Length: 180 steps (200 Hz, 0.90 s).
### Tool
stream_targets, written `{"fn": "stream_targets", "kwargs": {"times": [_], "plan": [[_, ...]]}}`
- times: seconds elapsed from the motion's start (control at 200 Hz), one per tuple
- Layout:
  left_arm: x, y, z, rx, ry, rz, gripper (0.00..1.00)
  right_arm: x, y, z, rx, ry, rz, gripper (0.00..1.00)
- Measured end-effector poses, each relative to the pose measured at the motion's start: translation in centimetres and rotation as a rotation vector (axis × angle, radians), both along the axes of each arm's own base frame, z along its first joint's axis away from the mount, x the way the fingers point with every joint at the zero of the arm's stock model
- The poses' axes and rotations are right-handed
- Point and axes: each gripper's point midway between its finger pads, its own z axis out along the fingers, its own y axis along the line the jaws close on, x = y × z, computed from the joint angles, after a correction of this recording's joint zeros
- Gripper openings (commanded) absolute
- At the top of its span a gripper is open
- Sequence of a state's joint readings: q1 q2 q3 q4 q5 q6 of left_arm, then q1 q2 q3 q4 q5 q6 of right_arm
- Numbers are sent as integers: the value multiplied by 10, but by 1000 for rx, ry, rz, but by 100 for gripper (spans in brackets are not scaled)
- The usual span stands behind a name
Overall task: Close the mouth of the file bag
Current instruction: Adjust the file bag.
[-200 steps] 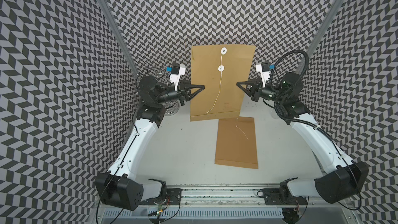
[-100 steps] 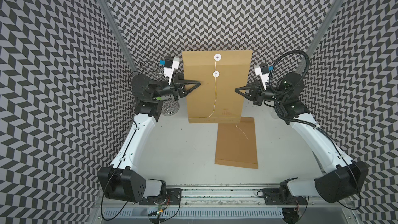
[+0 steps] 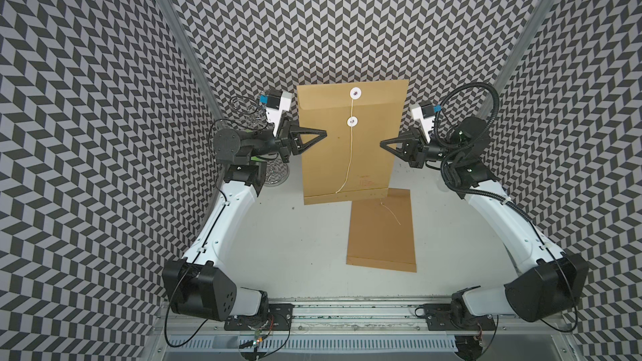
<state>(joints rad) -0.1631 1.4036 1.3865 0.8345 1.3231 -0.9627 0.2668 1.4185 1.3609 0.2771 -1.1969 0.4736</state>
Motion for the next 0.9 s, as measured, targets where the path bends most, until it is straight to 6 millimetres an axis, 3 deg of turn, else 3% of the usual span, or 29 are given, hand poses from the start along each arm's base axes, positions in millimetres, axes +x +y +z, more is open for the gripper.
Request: {"fn": "stream_targets", "kwargs": {"times": [0.065, 0.115, 0.265, 0.336, 0.426, 0.551, 0.646, 0.811, 0.901], "plan": [[2, 2, 1, -5, 17, 5, 0, 7, 0, -3, -1, 17, -23, 34], [7, 5, 2, -16, 27, 28, 0, 12, 0, -5, -3, 28, -48, 41], [39, 30, 3, -77, 89, 177, 0, 39, -11, -6, -1, 90, -251, 46], [55, 43, 1, -111, 132, 248, 0, 42, -19, -3, 6, 105, -369, 47], [71, 55, -4, -155, 199, 313, 0, 29, -21, 6, 11, 83, -476, 46], [83, 62, -7, -206, 272, 354, 0, -9, 7, 20, 34, 21, -454, 46], [88, 64, -7, -233, 310, 373, 0, -20, 30, -3, 21, 49, -415, 46], [84, 56, -4, -257, 333, 370, 0, -2, 57, -80, -56, 185, -420, 46], [80, 47, -2, -259, 341, 352, 0, 4, 69, -104, -76, 239, -411, 46]]}}
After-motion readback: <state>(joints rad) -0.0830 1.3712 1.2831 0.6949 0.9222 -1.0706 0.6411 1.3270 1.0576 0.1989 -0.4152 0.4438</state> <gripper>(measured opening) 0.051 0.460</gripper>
